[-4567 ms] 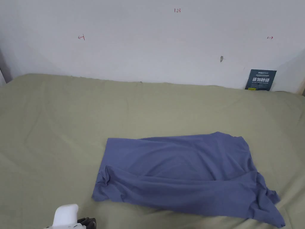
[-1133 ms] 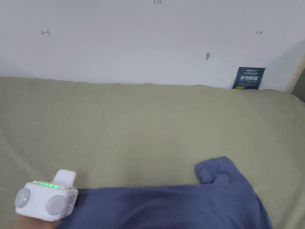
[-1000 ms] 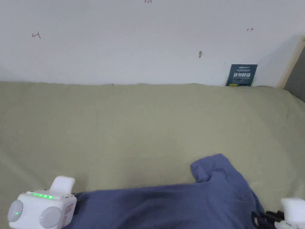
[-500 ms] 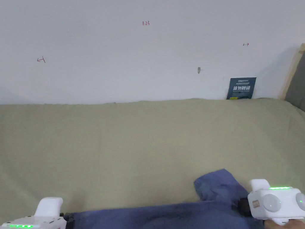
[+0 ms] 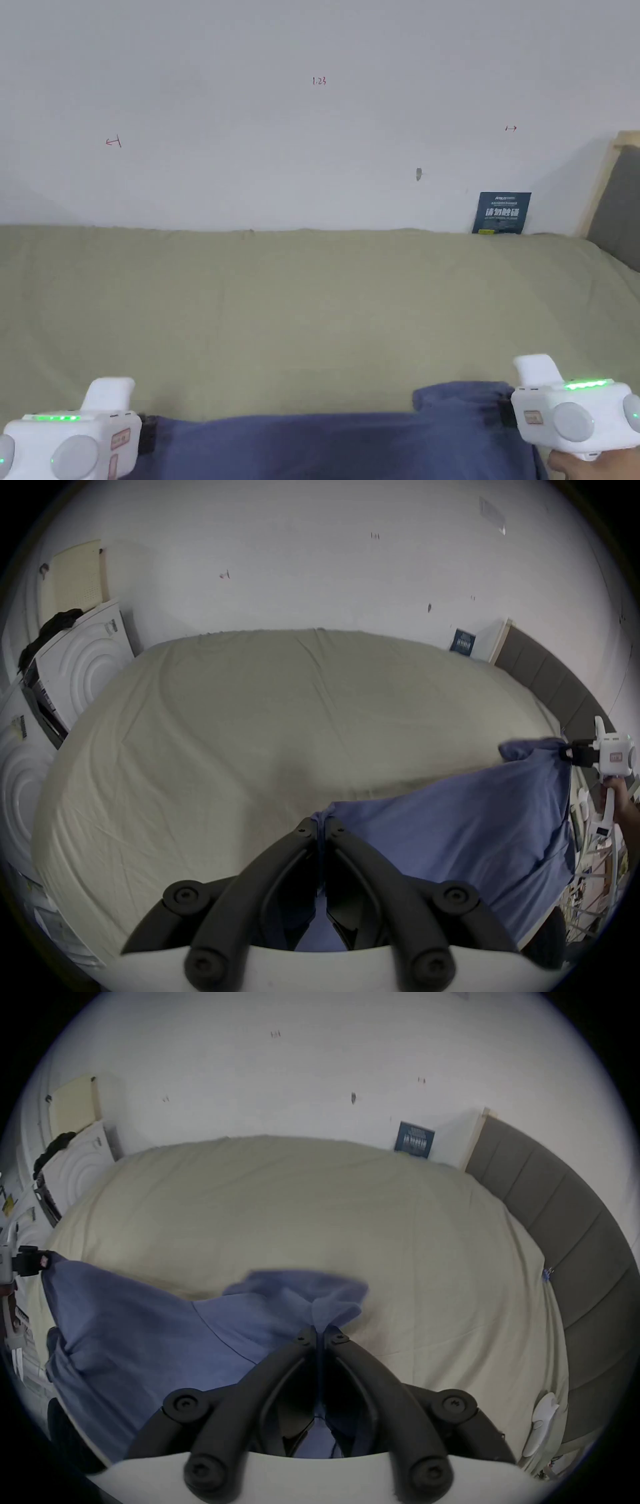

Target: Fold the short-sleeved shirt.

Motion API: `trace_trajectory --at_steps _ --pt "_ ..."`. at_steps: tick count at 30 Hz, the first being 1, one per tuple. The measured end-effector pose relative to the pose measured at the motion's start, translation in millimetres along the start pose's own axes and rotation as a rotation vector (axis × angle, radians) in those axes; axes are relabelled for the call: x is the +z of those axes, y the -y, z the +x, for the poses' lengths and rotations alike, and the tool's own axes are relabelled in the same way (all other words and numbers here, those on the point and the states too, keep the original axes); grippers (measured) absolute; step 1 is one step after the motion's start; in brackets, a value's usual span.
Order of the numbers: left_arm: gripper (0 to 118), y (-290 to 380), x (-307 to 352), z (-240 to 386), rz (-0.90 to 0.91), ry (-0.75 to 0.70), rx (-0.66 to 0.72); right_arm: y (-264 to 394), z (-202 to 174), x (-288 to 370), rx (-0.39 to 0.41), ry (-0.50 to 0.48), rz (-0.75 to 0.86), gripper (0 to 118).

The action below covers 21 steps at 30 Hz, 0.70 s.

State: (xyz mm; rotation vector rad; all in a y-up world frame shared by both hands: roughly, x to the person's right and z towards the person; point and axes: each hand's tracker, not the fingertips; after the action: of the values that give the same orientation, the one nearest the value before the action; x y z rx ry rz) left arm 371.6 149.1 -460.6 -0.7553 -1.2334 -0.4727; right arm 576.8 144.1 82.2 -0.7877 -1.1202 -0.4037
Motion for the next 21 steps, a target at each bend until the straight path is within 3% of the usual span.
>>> trace_trajectory --at_steps 7,12,16,21 --pt "0 30.2 99.7 -26.1 0.120 0.016 0.044 25.7 10.7 117.2 0.013 -0.075 0.156 5" --pt "0 90.0 149.8 -32.8 0.142 0.036 0.023 91.7 9.8 171.1 0.029 -0.102 0.174 5" --pt "0 148.3 159.7 -19.5 0.073 0.011 -0.047 169.6 -2.5 176.6 0.003 -0.092 0.129 5" --pt "0 205.5 132.7 -9.2 -0.043 -0.043 -0.084 254.3 -19.5 151.4 -0.097 -0.040 0.016 5"
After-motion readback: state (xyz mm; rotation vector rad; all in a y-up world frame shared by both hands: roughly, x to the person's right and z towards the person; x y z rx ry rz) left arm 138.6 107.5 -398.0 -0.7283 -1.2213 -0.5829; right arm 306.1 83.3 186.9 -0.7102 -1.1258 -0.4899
